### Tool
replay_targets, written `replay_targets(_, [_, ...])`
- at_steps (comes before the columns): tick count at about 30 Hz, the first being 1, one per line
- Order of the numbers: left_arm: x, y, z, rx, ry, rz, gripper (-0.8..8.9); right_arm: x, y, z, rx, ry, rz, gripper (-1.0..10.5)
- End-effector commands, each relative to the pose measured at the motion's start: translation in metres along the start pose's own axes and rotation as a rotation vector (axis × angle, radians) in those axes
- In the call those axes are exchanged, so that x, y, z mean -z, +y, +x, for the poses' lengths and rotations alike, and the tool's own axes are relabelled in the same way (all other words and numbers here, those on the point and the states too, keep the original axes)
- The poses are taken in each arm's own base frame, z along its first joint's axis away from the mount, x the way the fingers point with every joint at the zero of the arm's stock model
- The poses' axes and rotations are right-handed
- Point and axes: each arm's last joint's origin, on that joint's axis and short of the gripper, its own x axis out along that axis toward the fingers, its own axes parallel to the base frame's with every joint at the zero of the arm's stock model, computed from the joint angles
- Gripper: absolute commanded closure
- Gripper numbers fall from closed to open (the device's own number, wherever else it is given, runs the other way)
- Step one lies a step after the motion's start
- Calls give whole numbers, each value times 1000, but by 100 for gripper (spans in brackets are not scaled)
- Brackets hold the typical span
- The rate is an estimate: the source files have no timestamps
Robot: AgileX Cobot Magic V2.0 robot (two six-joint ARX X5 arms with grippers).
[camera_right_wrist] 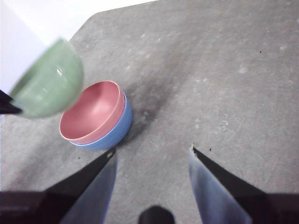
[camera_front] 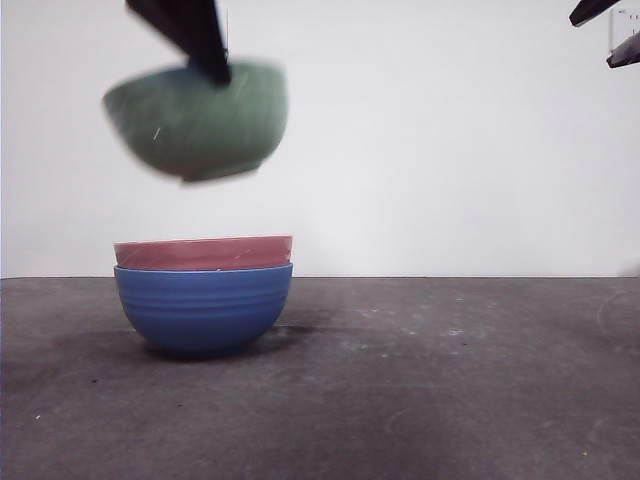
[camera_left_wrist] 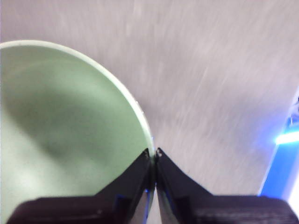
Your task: Pick up the green bowl on the top,put the green bowl on the left,pick up the red bowl in the middle,put the red bowl on the right
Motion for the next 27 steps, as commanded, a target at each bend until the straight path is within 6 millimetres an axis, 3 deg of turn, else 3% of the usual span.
replay_targets(1, [-16, -16, -17, 24, -46, 57, 822, -1, 0, 0, 26, -5, -12, 695])
replay_targets(7, [-41, -88, -6, 174, -52, 223, 822, -1, -1, 0, 53, -7, -12, 695])
replay_targets(11, [-47, -121, 36, 254, 46, 272, 822, -1, -1, 0, 53, -7, -12, 695])
replay_targets(19, [-3, -142, 113, 227, 164, 211, 822, -1, -1, 0, 53, -8, -12, 695])
replay_targets(27, [21, -151, 140, 211, 172, 203, 822, -1, -1, 0, 54, -8, -12, 695])
